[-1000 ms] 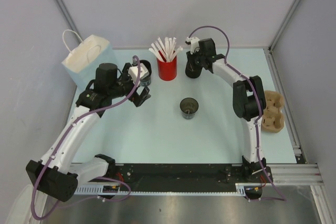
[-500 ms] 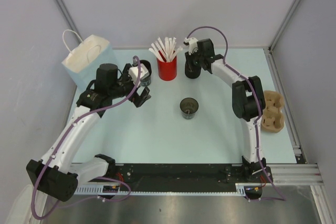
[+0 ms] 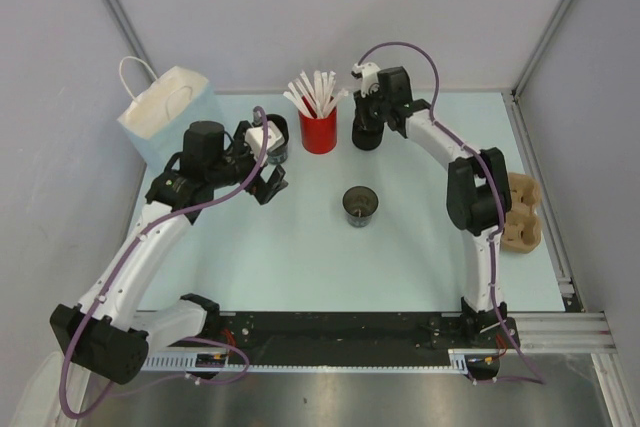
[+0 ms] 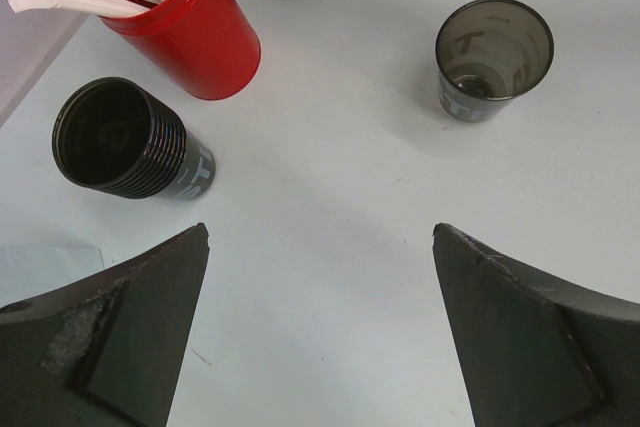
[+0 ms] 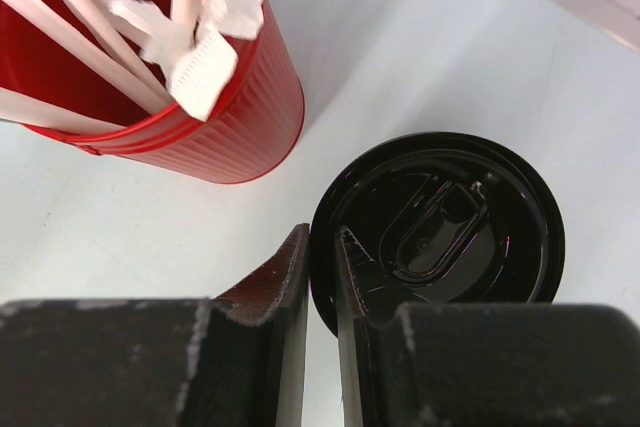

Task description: Pack the takeout coffee

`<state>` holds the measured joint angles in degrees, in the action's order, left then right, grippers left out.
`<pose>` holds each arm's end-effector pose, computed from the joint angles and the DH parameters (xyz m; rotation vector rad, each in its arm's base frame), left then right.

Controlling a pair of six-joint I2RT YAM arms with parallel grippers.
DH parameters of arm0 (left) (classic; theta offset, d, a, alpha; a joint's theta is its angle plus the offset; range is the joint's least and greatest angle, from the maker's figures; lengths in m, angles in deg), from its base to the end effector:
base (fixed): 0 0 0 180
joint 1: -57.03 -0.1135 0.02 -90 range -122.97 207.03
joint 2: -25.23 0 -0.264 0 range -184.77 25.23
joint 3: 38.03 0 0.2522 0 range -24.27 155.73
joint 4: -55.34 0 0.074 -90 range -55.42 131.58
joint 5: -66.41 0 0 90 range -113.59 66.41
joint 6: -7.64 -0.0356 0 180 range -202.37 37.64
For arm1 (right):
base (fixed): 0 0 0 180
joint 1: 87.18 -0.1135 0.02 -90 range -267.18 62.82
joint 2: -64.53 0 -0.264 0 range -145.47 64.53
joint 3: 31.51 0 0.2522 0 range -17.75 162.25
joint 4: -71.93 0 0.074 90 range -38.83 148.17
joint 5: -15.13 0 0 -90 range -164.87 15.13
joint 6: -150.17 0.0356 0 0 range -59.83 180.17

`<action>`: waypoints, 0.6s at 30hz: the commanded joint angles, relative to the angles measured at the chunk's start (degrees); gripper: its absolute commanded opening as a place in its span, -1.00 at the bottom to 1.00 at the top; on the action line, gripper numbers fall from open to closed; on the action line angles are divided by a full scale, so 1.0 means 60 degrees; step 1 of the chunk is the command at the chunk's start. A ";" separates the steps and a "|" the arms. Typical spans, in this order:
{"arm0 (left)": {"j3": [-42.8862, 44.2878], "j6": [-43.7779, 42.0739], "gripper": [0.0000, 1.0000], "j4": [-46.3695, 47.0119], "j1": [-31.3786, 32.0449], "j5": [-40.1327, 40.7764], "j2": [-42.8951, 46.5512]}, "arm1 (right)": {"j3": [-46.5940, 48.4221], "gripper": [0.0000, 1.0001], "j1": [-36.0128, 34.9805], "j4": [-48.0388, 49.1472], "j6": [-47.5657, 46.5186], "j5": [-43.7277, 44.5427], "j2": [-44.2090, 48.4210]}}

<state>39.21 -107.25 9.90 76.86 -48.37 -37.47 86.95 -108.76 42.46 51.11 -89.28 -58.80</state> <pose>0.2153 -0.0935 0.3568 1.0231 1.8113 -0.4014 0.4672 0.1943 0.2515 -0.7133 2.0555 0.3978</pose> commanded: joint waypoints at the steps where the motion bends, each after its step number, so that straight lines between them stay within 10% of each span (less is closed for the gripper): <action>1: -0.0019 0.0134 0.99 0.0329 -0.0083 -0.0266 0.0034 | 0.0420 -0.65 0.0081 0.0025 -0.0116 -0.0087 0.0896; 18: 0.0787 -0.2443 0.98 -0.0198 0.0472 0.0540 0.0093 | -0.1850 -0.66 0.0683 -0.4934 -0.1813 -0.7219 0.5612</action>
<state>40.65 -114.59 8.13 77.34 -47.12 -38.21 77.66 -103.80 26.44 46.34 -116.41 -29.34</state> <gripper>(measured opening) 0.994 0.167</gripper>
